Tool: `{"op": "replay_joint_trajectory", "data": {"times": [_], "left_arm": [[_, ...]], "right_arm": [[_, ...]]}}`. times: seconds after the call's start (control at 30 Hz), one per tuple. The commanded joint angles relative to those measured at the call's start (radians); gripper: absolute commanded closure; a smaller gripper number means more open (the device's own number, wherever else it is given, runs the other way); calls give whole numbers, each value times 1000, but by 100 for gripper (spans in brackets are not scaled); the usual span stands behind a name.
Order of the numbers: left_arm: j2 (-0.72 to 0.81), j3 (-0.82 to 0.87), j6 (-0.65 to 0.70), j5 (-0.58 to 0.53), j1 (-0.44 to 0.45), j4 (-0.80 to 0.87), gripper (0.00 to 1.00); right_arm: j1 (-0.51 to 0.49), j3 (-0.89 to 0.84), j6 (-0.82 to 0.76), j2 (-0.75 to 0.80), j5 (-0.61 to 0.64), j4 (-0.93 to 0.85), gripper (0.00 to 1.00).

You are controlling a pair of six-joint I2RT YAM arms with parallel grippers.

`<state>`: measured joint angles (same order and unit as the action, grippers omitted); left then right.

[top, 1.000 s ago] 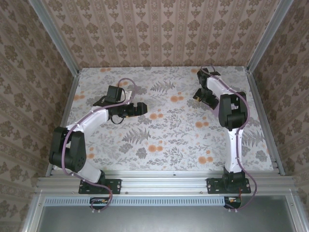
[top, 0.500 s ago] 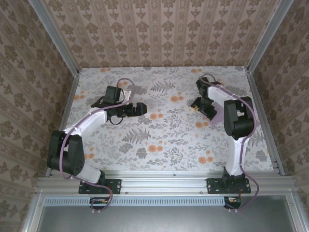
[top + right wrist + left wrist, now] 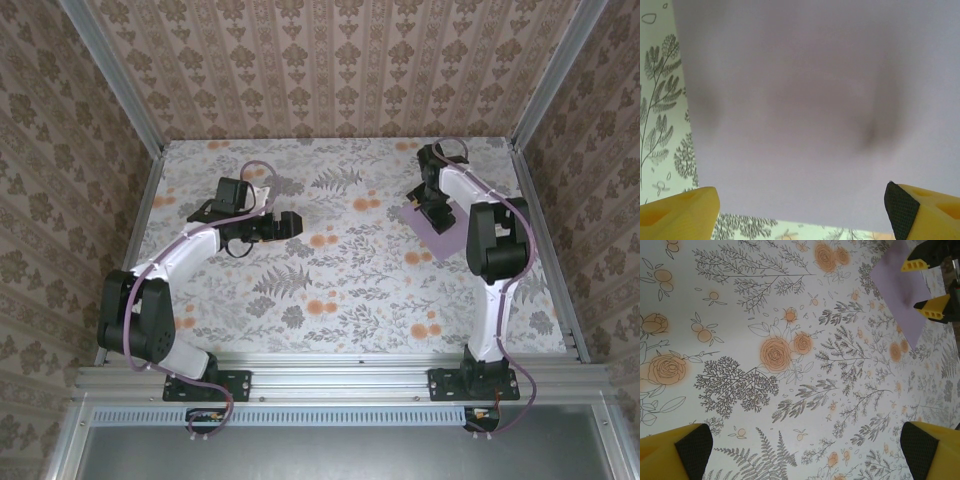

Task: Fold a paper plane with a square sheet of paper (pick it up from the middle)
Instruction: Move the square sheet of paper to the center of the table.

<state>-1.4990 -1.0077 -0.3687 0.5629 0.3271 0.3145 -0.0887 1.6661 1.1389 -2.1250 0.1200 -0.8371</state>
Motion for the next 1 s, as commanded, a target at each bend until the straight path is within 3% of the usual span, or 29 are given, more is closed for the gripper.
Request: {"op": "replay_joint_trajectory", "data": {"times": [0.0, 0.47, 0.63, 0.83, 0.97], "left_arm": [[9, -5, 19, 20, -5, 25, 0], [28, -9, 26, 14, -5, 51, 0], [28, -6, 25, 18, -5, 45, 0], [46, 4, 20, 19, -5, 42, 0], [70, 13, 23, 3, -5, 59, 0]], "right_arm": [[6, 36, 39, -47, 26, -88, 11], [-65, 83, -66, -133, 32, -166, 12], [-107, 22, -89, -103, -3, -131, 12], [-220, -84, -173, -69, -53, -63, 13], [-321, -133, -349, -44, -100, 8, 11]]}}
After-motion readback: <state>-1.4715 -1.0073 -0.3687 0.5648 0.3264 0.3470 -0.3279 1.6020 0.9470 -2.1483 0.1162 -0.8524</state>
